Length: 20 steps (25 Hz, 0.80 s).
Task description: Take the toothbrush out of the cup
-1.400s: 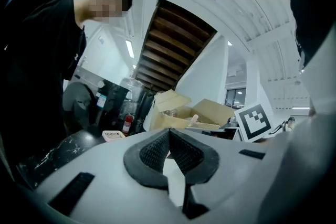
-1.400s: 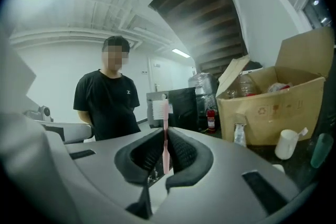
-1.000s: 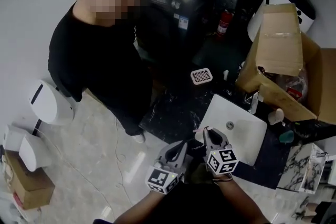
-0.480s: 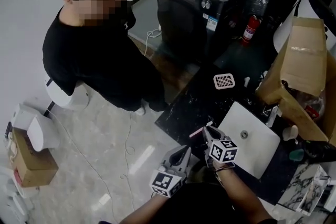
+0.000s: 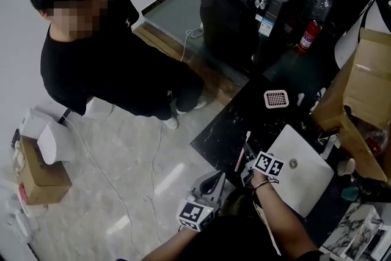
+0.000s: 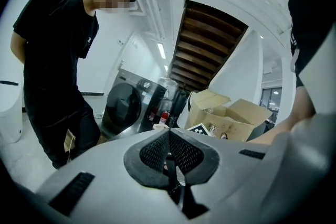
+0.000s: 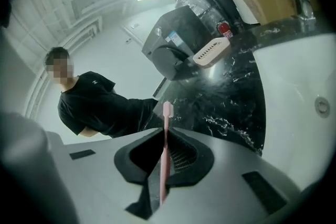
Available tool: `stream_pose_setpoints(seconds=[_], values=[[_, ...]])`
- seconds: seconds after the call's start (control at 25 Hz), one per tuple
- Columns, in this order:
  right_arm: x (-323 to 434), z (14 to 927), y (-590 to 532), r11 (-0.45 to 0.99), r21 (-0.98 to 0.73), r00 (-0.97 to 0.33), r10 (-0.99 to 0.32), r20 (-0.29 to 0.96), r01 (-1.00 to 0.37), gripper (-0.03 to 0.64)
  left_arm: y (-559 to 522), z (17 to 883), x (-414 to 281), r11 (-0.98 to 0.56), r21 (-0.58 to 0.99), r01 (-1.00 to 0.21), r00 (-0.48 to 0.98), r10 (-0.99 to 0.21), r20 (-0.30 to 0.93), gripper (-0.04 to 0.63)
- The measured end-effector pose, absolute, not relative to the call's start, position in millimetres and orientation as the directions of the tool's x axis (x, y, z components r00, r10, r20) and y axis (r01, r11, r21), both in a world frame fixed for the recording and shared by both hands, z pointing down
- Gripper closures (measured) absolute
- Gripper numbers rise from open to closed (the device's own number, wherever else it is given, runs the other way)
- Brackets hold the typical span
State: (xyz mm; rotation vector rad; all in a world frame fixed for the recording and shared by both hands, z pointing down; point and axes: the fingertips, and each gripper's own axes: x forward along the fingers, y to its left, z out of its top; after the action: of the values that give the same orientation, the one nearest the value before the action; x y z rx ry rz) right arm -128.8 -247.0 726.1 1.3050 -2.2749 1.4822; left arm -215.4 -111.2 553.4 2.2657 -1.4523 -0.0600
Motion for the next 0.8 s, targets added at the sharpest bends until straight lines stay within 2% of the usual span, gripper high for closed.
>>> stream_pose_setpoints(seconds=[0.2, 0.36, 0.8], values=[[-135, 741, -252, 0.089, -0.710, -0.615, -0.581, 0.533, -0.699, 0.580, -117, 558, -225, -0.330, 0.377, -0.865, 0.426, -0.881, 0.206, 0.571], [-140, 745, -256, 0.091, -0.662, -0.588, -0.562, 0.582, -0.744, 0.578, -123, 554, -230, -0.310, 0.390, -0.867, 0.411, -0.887, 0.210, 0.571], [-155, 750, -253, 0.164, -0.552, -0.547, -0.517, 0.658, -0.818, 0.557, -122, 557, -246, -0.290, 0.399, -0.870, 0.391, -0.899, 0.198, 0.571]])
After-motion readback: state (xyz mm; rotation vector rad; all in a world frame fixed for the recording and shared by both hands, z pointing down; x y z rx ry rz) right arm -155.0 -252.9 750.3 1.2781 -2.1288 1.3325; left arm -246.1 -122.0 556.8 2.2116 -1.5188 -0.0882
